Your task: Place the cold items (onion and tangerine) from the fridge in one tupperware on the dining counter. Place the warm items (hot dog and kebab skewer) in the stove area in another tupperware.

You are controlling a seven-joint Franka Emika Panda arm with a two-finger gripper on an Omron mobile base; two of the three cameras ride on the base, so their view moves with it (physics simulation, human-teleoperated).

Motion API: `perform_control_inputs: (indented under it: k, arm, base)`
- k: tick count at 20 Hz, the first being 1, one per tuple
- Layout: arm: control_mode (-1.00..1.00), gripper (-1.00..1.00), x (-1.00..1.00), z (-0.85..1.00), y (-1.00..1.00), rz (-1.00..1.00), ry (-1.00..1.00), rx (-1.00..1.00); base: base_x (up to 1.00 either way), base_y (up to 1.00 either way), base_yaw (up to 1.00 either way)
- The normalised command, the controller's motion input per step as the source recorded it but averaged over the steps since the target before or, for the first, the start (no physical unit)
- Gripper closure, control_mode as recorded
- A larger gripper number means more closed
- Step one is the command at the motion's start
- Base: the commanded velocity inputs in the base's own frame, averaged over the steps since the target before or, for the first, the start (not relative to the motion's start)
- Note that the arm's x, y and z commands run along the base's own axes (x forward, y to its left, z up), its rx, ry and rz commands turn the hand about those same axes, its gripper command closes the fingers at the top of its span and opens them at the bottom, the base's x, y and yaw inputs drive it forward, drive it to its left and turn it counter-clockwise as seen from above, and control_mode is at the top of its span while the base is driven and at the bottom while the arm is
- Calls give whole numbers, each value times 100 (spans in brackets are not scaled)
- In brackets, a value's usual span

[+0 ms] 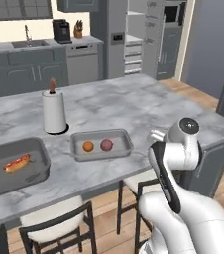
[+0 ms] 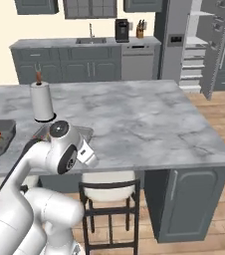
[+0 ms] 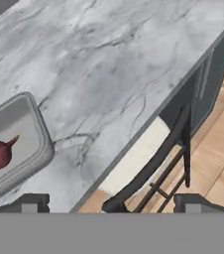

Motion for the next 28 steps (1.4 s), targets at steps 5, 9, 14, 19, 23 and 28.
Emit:
perform_control_inputs:
  k: [5, 9, 14, 19, 23, 28]
  arm:
    - [100, -100, 0, 0, 0, 0, 0, 0]
    - [100, -100, 0, 0, 0, 0, 0, 0]
    - [100, -100, 0, 0, 0, 0, 0, 0]
    - [100, -100, 0, 0, 0, 0, 0, 0]
    - [100, -100, 0, 0, 0, 0, 0, 0]
    - [100, -100, 0, 0, 0, 0, 0, 0]
  base:
    - [7, -100, 9]
    - [1, -100, 12]
    - [0, -100, 5]
    - [0, -100, 0]
    - [0, -100, 0]
    - [1, -100, -12]
